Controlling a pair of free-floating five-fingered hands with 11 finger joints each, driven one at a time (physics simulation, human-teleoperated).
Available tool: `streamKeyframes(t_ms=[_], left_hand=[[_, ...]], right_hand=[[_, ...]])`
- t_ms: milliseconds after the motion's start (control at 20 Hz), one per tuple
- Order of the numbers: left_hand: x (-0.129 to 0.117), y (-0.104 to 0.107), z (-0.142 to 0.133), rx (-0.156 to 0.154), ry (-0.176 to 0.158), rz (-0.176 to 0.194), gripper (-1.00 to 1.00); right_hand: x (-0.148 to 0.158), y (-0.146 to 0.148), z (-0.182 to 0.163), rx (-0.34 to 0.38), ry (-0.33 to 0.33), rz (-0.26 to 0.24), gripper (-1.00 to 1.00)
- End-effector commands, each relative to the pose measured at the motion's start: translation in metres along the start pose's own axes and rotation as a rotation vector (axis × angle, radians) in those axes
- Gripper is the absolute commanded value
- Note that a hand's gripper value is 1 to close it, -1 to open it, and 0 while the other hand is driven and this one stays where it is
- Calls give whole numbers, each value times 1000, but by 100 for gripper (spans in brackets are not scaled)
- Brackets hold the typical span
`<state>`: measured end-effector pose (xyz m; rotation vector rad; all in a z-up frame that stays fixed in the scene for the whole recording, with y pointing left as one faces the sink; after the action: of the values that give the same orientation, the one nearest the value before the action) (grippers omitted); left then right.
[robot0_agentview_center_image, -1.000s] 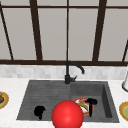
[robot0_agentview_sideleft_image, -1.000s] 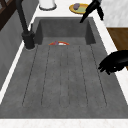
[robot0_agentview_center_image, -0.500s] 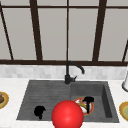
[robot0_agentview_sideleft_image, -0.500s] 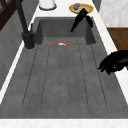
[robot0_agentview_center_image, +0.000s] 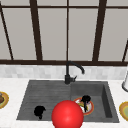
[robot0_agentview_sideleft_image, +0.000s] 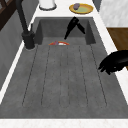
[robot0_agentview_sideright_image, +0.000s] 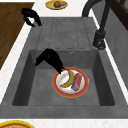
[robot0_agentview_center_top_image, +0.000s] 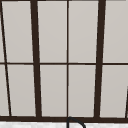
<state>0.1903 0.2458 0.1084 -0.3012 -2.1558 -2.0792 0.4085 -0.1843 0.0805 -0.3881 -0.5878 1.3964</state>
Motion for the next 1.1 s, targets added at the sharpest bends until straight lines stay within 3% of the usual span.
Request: streamKeyframes(t_ms=[0,250,450,650,750,850,1050], left_hand=[[0,0,0,0,0,0,0],[0,0,0,0,0,0,0],[0,0,0,0,0,0,0],[0,0,0,0,0,0,0],[0,0,0,0,0,0,0],[0,0,0,0,0,0,0],[0,0,0,0,0,0,0]], right_hand=[[11,-1,-24,83,57,5,-100],[8,-4,-57,116,32,-2,-100],[9,-9,-88,88,44,30,-100],[13,-2,-86,-66,76,67,-100],[13,10,-89,-121,76,49,-100],[23,4,-102,-67,91,35,-100],[38,1,-122,57,146,66,-100]])
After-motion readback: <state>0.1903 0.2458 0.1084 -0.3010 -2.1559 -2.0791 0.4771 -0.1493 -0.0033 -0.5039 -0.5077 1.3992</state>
